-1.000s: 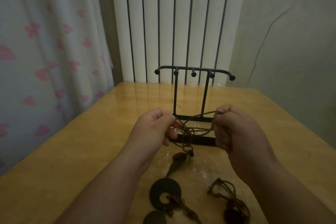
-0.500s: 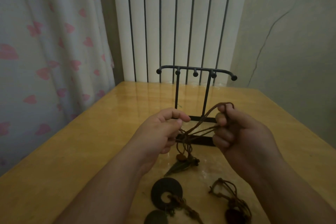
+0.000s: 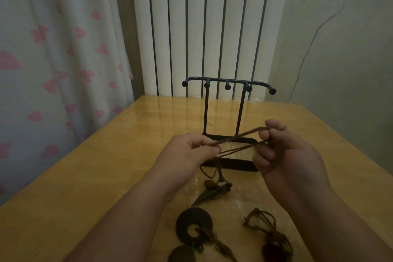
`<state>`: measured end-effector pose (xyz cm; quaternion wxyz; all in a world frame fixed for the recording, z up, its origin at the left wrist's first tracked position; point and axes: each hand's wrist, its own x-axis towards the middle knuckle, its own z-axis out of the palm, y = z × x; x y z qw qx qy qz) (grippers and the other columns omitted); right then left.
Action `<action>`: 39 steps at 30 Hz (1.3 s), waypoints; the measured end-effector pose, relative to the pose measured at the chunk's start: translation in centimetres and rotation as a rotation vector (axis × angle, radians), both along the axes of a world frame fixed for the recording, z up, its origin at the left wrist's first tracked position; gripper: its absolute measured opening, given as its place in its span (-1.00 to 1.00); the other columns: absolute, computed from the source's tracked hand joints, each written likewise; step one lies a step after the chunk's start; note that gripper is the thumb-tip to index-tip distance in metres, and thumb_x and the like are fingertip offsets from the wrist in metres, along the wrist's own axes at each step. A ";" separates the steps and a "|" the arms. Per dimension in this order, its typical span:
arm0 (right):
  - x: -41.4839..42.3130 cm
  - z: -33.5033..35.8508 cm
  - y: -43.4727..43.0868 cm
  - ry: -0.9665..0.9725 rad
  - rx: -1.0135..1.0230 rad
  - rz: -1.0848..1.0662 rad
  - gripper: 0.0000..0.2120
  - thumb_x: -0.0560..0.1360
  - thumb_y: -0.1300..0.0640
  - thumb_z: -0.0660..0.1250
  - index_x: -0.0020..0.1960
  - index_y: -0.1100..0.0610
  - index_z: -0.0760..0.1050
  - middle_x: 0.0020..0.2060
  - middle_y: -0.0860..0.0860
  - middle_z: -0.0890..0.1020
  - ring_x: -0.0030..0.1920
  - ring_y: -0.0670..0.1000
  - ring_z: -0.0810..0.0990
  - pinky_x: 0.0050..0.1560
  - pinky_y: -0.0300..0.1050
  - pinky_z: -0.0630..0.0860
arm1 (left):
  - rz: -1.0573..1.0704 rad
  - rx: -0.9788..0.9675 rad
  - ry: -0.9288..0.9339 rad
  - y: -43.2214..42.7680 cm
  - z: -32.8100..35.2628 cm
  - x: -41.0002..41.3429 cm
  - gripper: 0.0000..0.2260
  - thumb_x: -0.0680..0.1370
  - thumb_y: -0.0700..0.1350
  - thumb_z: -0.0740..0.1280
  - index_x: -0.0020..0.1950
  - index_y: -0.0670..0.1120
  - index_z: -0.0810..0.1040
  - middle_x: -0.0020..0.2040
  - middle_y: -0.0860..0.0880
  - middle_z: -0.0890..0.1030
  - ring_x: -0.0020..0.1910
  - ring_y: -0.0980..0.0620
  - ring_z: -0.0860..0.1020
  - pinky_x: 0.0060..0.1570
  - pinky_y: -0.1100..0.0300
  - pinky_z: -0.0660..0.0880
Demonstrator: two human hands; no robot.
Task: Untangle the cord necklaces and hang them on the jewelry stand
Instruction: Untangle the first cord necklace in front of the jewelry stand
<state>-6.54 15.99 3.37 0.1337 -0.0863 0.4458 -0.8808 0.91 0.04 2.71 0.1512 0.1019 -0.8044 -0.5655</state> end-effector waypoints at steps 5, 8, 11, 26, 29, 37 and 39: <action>0.0 -0.3 0.3 0.002 0.356 -0.124 -0.88 0.52 0.25 0.21 0.00 0.20 0.51 -0.35 0.03 0.44 -0.42 -0.04 0.28 -0.39 -0.12 0.20 | 0.050 0.145 0.022 -0.5 -0.1 0.0 -0.86 0.61 -0.06 0.31 -0.02 0.03 0.67 -0.50 0.23 0.51 -0.42 0.19 0.41 -0.24 0.28 0.36; 0.3 -0.4 -0.1 0.224 0.687 -0.138 -0.87 0.52 0.22 0.28 0.02 0.07 0.55 -0.13 -0.02 0.55 -0.21 -0.06 0.45 -0.26 -0.15 0.33 | 0.034 0.142 0.022 -0.4 0.1 0.2 -0.82 0.62 -0.09 0.29 -0.09 0.02 0.66 -0.47 0.21 0.53 -0.43 0.18 0.41 -0.25 0.16 0.46; 1.0 -0.5 -0.5 0.454 0.778 -0.238 -0.82 0.55 0.16 0.30 0.11 -0.05 0.50 -0.01 -0.21 0.50 -0.04 -0.22 0.45 -0.18 -0.25 0.35 | 0.005 0.096 0.009 -0.1 0.1 0.3 -0.82 0.61 -0.09 0.30 -0.11 0.02 0.66 -0.38 0.22 0.59 -0.42 0.26 0.50 0.03 -0.06 0.54; 1.2 0.1 -0.6 0.393 0.570 -0.197 -0.79 0.64 0.02 0.15 -0.03 0.04 0.53 -0.26 -0.03 0.54 -0.30 -0.09 0.57 -0.40 -0.26 0.47 | -0.158 -0.020 -0.156 -0.3 0.3 0.4 -0.89 0.56 -0.08 0.38 -0.16 -0.01 0.63 -0.48 0.20 0.52 -0.55 0.29 0.42 -0.43 0.33 0.28; 0.5 0.4 0.1 0.257 0.381 -0.343 -0.76 0.66 0.01 0.13 -0.07 0.00 0.52 -0.36 -0.05 0.44 -0.30 0.01 0.39 -0.31 -0.08 0.35 | -0.145 -0.016 -0.170 -0.6 0.3 0.4 -0.89 0.58 -0.11 0.36 -0.12 -0.01 0.64 -0.50 0.23 0.51 -0.55 0.31 0.43 -0.40 0.31 0.28; 0.3 -0.8 -0.4 0.409 0.795 -0.220 -0.90 0.58 0.12 0.28 0.06 -0.01 0.54 -0.11 -0.13 0.57 -0.12 -0.16 0.54 -0.34 -0.38 0.42 | -0.024 0.057 -0.050 -0.6 0.3 0.4 -0.81 0.62 -0.09 0.28 -0.11 0.01 0.67 -0.46 0.22 0.54 -0.50 0.23 0.42 -0.40 0.30 0.30; 0.6 -1.1 -0.6 0.466 0.848 -0.214 -0.71 0.55 0.18 0.30 0.22 -0.07 0.46 0.01 -0.21 0.50 0.00 -0.15 0.51 -0.28 -0.37 0.44 | -0.027 0.053 -0.043 -0.5 0.3 0.4 -0.79 0.62 -0.09 0.29 -0.15 0.04 0.68 -0.44 0.22 0.56 -0.48 0.23 0.43 -0.38 0.28 0.32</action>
